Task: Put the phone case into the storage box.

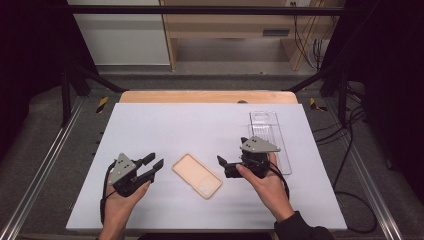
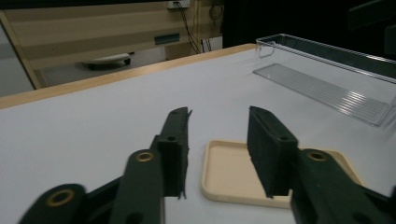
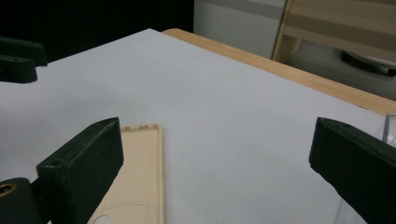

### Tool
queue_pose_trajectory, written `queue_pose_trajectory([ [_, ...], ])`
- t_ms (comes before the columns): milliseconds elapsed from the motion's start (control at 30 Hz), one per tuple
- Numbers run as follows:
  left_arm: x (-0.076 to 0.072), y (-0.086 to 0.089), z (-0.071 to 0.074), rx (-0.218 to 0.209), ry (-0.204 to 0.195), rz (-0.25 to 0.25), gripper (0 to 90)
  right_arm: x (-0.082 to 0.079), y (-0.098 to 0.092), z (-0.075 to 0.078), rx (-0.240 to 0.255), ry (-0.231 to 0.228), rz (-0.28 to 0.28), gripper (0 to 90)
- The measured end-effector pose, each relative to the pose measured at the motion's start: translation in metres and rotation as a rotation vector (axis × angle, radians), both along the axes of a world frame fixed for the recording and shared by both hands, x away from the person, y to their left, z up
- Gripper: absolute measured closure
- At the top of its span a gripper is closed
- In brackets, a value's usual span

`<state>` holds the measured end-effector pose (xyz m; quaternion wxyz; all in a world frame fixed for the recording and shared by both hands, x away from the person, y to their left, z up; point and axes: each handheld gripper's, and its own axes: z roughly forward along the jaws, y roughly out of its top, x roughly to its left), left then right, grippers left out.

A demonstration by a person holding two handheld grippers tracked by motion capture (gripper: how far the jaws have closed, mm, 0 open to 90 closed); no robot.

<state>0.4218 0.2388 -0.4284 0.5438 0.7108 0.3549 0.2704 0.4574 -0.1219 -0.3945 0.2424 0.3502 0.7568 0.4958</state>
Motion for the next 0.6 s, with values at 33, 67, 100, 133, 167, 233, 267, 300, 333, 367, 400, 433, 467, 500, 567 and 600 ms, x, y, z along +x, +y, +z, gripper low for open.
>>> queue_pose_trajectory([
  [33, -0.002, 0.007, 0.0, -0.009, -0.013, 0.02, 47.9, 0.001, 0.002, -0.001, -0.005, 0.006, 0.002, 3.2],
  [67, -0.002, 0.011, 0.0, -0.014, -0.026, 0.03, 42.8, 0.001, 0.004, -0.001, -0.011, 0.01, 0.005, 3.2],
  [100, -0.002, 0.011, 0.0, -0.014, -0.026, 0.03, 37.9, 0.002, 0.005, -0.002, -0.021, 0.02, 0.01, 3.2],
  [133, -0.003, 0.018, 0.001, -0.034, -0.044, 0.045, 33.4, 0.003, 0.007, -0.004, -0.029, 0.027, 0.015, 3.2],
  [167, -0.004, 0.02, 0.001, -0.047, -0.05, 0.049, 29.2, 0.004, 0.009, -0.005, -0.032, 0.038, 0.021, 3.3],
  [233, -0.005, 0.023, 0.001, -0.057, -0.056, 0.052, 23.1, 0.006, 0.012, -0.008, -0.04, 0.058, 0.031, 3.4],
  [267, -0.007, 0.027, -0.001, -0.064, -0.06, 0.055, 20.8, 0.006, 0.014, -0.009, -0.048, 0.067, 0.036, 3.4],
  [300, -0.008, 0.029, -0.002, -0.067, -0.058, 0.056, 18.8, 0.007, 0.016, -0.01, -0.055, 0.076, 0.04, 3.4],
  [333, -0.009, 0.031, -0.004, -0.074, -0.052, 0.055, 17.0, 0.007, 0.018, -0.012, -0.064, 0.088, 0.047, 3.5],
  [367, -0.009, 0.031, -0.004, -0.074, -0.052, 0.055, 15.2, 0.007, 0.02, -0.013, -0.073, 0.097, 0.056, 3.7],
  [400, -0.011, 0.035, -0.007, -0.078, -0.045, 0.054, 13.4, 0.008, 0.022, -0.015, -0.075, 0.102, 0.064, 3.7],
  [433, -0.011, 0.035, -0.007, -0.078, -0.045, 0.054, 12.1, 0.008, 0.024, -0.017, -0.078, 0.113, 0.071, 3.8],
  [467, -0.011, 0.039, -0.01, -0.102, -0.041, 0.064, 11.2, 0.008, 0.026, -0.019, -0.085, 0.121, 0.077, 4.1],
  [500, -0.011, 0.041, -0.011, -0.109, -0.041, 0.068, 10.6, 0.009, 0.028, -0.021, -0.088, 0.127, 0.082, 4.1],
  [567, -0.011, 0.043, -0.013, -0.112, -0.043, 0.072, 9.2, 0.009, 0.031, -0.025, -0.095, 0.144, 0.086, 4.1],
  [600, -0.011, 0.044, -0.014, -0.119, -0.041, 0.073, 8.7, 0.01, 0.032, -0.026, -0.1, 0.149, 0.089, 4.0],
])
